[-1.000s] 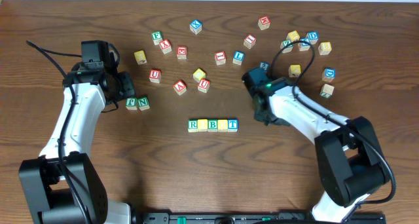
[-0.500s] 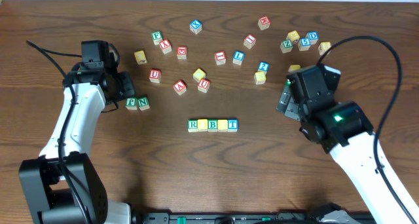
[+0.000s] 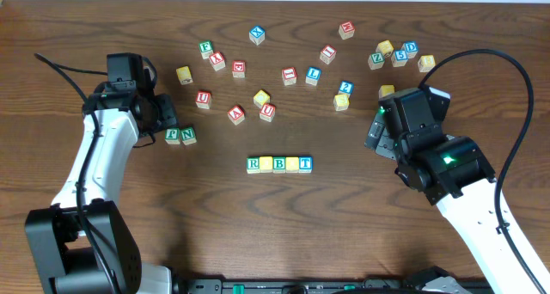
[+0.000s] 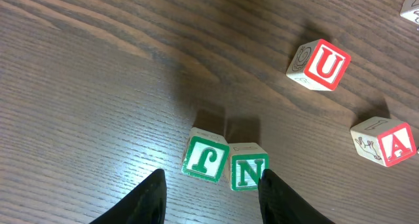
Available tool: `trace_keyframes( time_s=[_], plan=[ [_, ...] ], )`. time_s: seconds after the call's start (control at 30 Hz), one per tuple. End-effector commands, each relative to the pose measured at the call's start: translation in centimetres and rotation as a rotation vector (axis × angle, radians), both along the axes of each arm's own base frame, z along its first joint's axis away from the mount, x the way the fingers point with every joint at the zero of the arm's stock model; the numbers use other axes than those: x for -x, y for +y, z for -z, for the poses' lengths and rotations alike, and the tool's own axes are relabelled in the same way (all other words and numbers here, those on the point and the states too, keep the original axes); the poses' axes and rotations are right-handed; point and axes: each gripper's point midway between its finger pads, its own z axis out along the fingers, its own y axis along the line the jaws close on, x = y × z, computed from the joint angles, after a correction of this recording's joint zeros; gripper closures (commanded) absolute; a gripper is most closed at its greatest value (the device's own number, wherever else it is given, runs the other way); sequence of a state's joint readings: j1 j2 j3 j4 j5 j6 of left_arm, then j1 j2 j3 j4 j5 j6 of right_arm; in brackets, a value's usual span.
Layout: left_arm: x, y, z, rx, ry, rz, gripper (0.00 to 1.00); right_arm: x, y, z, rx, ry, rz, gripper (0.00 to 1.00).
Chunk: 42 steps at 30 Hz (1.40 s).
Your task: Spell out ROBOT
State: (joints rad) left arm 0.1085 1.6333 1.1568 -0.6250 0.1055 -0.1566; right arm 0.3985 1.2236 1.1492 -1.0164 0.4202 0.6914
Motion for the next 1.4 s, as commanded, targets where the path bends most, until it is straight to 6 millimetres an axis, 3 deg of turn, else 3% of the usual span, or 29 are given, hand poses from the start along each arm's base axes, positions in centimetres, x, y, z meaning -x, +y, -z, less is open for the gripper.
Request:
trace_keyframes(
  time_s=[0.0,0.43,0.6,0.7,0.87,1.0,1.07,1.2,1.37],
  plan=[
    [-0.4,0.2,-0.9,-0.009,-0.023,0.004,0.55,-0.1,-0.4,-0.6,0.009,-0.019,0.012,0.01],
    [-0.4,0.3,-0.8,-0.010,-0.020,0.001,0.55,-0.1,-0.4,-0.6,0.007,-0.019,0.011,0.01],
    [-0.5,0.3,-3.0,-0.017,-0.082,0.000,0.55,-0.1,-0.4,-0.6,0.007,-0.019,0.011,0.01],
    [-0.1,0.2,-7.2,-0.030,-0.199,0.000,0.55,-0.1,-0.4,-0.6,0.007,-0.019,0.011,0.01],
    [2.9,-0.4,-17.5,-0.062,-0.497,0.007,0.55,-0.1,-0.4,-0.6,0.007,-0.019,0.011,0.01],
    [5.3,-2.4,-22.4,-0.090,-0.656,0.051,0.55,-0.1,-0.4,-0.6,0.007,-0.019,0.011,0.01],
    [7.0,-3.8,-23.9,-0.095,-0.716,0.088,0.55,-0.1,-0.4,-0.6,0.007,-0.019,0.011,0.01],
    [10.1,-6.0,-24.4,-0.061,-0.824,0.161,0.55,-0.1,-0.4,-0.6,0.007,-0.018,0.011,0.01],
    [11.4,-7.2,-20.0,-0.007,-0.970,0.211,0.55,-0.1,-0.4,-0.6,0.007,-0.019,0.011,0.01]
  ],
)
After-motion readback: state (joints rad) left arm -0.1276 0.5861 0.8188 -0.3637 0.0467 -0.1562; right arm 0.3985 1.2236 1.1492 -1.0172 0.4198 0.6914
